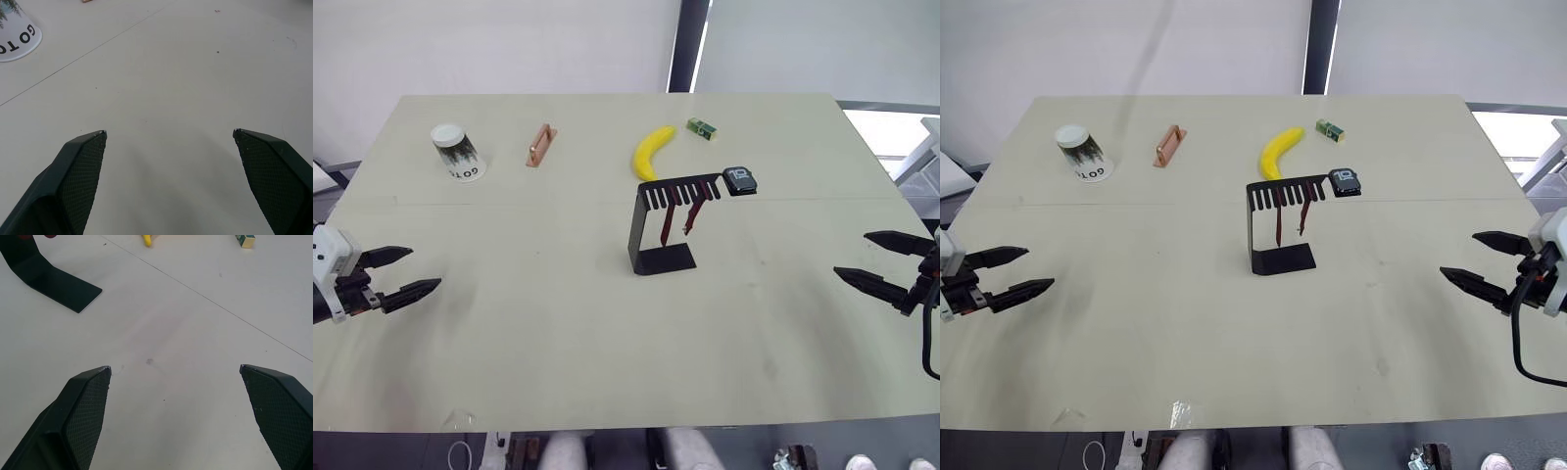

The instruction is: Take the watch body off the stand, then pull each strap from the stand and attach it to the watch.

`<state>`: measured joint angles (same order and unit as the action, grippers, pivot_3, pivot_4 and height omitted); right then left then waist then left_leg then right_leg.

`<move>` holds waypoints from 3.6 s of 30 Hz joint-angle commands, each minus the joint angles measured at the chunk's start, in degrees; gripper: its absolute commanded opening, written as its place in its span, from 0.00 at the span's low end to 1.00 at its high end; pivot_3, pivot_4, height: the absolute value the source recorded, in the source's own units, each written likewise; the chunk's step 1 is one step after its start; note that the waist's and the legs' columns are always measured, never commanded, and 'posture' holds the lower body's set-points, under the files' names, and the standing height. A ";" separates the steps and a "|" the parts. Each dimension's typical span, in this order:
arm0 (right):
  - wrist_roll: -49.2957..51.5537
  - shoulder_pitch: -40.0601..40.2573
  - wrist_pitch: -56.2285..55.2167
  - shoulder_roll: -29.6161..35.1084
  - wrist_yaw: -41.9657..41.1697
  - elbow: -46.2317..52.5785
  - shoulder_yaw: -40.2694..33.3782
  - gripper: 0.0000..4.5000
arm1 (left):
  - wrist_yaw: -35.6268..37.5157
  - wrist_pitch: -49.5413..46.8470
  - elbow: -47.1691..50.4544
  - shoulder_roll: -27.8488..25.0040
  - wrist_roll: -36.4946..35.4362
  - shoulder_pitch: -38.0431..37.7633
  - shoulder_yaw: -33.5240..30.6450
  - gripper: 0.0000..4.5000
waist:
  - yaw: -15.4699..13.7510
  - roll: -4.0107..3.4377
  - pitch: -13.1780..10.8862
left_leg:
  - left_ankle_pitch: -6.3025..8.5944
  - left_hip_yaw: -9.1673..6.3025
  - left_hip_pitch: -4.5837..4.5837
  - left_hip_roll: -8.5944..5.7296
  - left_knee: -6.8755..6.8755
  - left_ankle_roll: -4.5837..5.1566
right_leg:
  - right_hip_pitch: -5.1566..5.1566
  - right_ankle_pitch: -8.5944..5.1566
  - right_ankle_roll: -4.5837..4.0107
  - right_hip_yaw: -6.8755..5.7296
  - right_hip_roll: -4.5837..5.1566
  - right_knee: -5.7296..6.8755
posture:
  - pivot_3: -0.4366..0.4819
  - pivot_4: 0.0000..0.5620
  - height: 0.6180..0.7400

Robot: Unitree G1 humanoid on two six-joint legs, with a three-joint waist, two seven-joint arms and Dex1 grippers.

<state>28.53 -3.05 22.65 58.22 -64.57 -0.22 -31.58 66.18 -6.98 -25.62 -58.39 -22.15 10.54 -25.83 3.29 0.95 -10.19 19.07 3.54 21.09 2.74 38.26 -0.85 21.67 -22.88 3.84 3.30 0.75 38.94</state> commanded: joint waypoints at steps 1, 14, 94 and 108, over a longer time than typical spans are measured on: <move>0.07 -0.99 -0.54 0.98 0.14 0.62 -0.10 1.00 | -0.55 0.00 2.37 0.89 -1.28 -0.04 -1.09 0.99 | -0.01 0.00 0.00 | 0.00 0.00 0.00 0.00 0.00 0.00 | 0.00 0.00 0.00 0.00 0.00 0.00 | 0.48 0.27 1.00; -1.20 -1.33 -0.77 0.07 1.92 1.98 0.93 1.00 | -1.81 -4.55 9.35 3.56 -2.63 -0.75 0.11 0.99 | -0.04 0.00 0.00 | -0.02 0.00 0.01 0.00 0.04 -0.04 | 0.00 0.00 0.00 0.01 0.00 0.06 | 0.48 0.27 1.00; 53.85 -34.15 35.65 -19.73 109.74 38.00 23.21 0.88 | -11.98 -22.52 43.10 23.65 -14.16 30.02 22.82 1.00 | 0.09 -0.01 0.04 | -0.14 -0.26 0.45 0.06 0.33 -0.24 | 0.05 0.02 0.03 0.00 -0.16 -0.04 | 0.48 0.27 1.00; 53.93 -33.73 34.80 -18.60 109.45 37.66 24.11 0.88 | -12.43 -23.13 43.79 23.10 -14.77 29.38 22.19 1.00 | 0.11 -0.01 0.03 | -0.14 -0.27 0.46 0.06 0.27 -0.24 | 0.05 0.02 0.03 0.01 -0.16 -0.22 | 0.48 0.27 1.00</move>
<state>82.23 -35.97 58.69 38.76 44.63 36.36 -7.04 53.97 -30.19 15.73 -34.69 -35.84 39.84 -1.80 3.40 0.95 -10.16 18.94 3.27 21.55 2.80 38.52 -1.09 21.73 -22.86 3.88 3.31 0.59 38.70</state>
